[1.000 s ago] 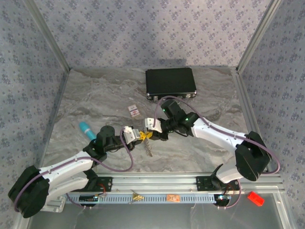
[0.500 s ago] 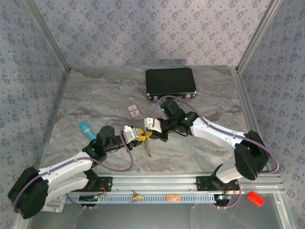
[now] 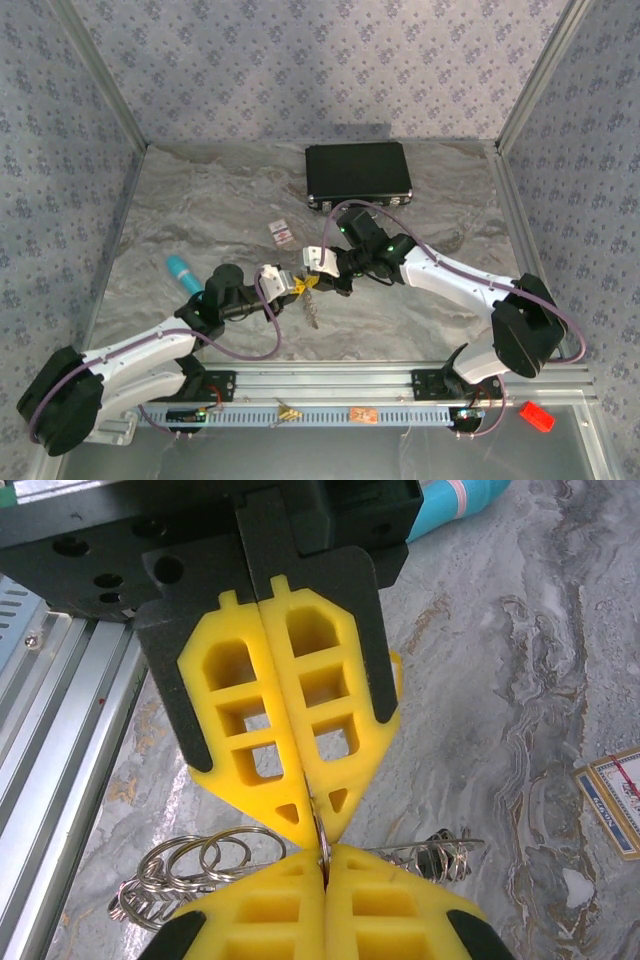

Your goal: Put the keys on the keyring

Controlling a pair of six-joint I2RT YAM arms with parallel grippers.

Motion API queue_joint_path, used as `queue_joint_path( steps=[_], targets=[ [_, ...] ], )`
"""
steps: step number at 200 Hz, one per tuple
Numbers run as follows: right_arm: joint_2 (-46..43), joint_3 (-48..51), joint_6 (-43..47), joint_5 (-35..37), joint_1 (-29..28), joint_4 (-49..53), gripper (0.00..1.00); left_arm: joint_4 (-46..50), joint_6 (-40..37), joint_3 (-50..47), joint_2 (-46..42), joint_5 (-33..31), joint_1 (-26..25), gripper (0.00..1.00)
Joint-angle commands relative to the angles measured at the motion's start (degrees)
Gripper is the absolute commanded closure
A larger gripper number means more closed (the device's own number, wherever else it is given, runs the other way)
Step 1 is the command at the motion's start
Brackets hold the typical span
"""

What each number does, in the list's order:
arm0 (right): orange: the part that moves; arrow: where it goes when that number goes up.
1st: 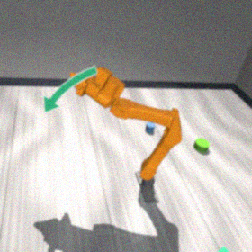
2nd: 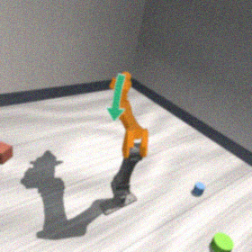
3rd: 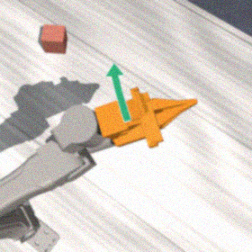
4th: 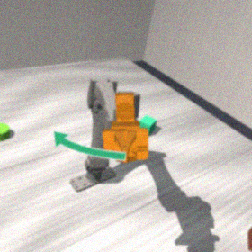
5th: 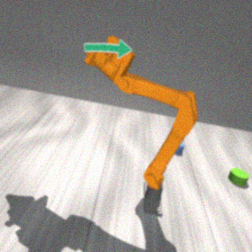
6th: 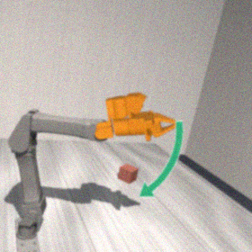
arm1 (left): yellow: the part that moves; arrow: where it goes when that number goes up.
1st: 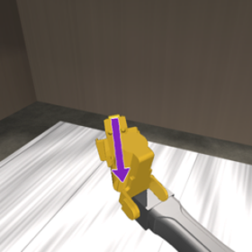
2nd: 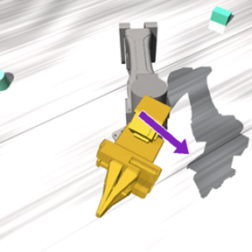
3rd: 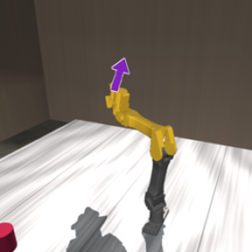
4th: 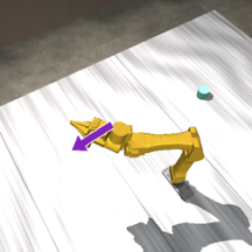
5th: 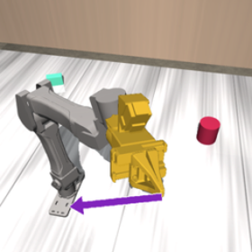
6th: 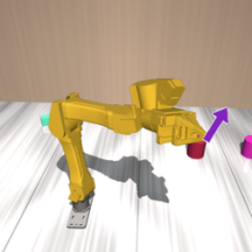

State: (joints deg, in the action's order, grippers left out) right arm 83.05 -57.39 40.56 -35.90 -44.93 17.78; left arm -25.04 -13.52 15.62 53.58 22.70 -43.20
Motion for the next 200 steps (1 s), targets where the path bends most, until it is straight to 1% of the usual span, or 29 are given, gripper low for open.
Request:
queue_joint_path(
  steps=[1,10,20,29,48,65,71,90,108,114,126,137,150,163,173,186,200],
  targets=[
    [0.1,-1.2,0.1,-0.7,-0.4,0.4,1.00,-0.3,-0.7,1.6,-0.5,0.6,-0.2,1.00],
    [0.3,-1.1,0.1,-0.4,-0.4,0.6,1.00,-0.4,-0.9,1.6,-0.7,0.6,-0.3,1.00],
    [0.5,-1.2,0.2,-0.1,-0.7,0.6,0.91,-0.4,-1.2,1.7,-0.9,0.6,-0.3,1.00],
    [0.7,-1.3,0.4,0.1,-0.8,0.8,0.87,-0.4,-1.4,1.6,-0.9,0.7,-0.3,1.00],
    [1.5,-1.7,0.9,0.6,-1.2,1.4,0.85,-0.6,-1.6,1.8,-1.0,0.9,-0.3,1.00],
    [1.7,-2.0,1.2,0.7,-1.4,1.4,0.86,-0.6,-1.7,1.9,-0.9,1.0,-0.2,1.00],
    [1.8,-2.1,1.1,0.7,-1.3,1.4,0.88,-0.6,-1.8,1.9,-0.9,1.0,-0.2,1.00],
    [1.7,-2.4,1.2,0.9,-1.3,1.7,1.00,-0.5,-1.8,1.9,-0.9,0.9,-0.2,1.00],
    [1.4,-2.3,1.2,1.0,-1.0,1.9,1.00,-0.2,-1.6,1.9,-1.2,0.2,-0.3,1.00],
    [1.2,-2.2,1.2,1.2,-0.9,1.9,1.00,0.1,-1.4,1.8,-1.4,-0.5,-0.3,0.92],
    [0.5,-1.8,1.2,1.5,-0.6,1.7,1.00,0.7,-0.5,1.5,-2.5,-2.0,-0.3,0.73],
    [-0.1,-1.5,1.2,1.6,-0.3,1.6,1.00,1.3,0.7,0.8,-4.3,-3.6,-0.3,0.63],
    [-0.7,-1.2,1.2,1.5,0.0,1.5,1.00,2.7,2.5,-0.3,-7.3,-5.6,-0.3,0.56],
    [-1.1,-1.1,1.2,1.3,0.2,1.4,1.00,4.6,4.3,-1.4,-11.0,-8.2,-0.3,0.54],
    [-1.2,-1.0,1.2,1.1,0.3,1.4,1.00,5.6,5.9,-2.3,-13.9,-11.2,-0.4,0.50],
    [-1.3,-1.0,1.2,0.9,0.5,1.2,1.00,7.0,8.6,-3.0,-17.4,-18.2,-0.4,0.42],
    [-1.5,-0.9,1.2,0.8,0.7,1.3,1.00,11.3,13.4,-2.0,-20.7,-29.0,-0.4,0.35]
  ],
)
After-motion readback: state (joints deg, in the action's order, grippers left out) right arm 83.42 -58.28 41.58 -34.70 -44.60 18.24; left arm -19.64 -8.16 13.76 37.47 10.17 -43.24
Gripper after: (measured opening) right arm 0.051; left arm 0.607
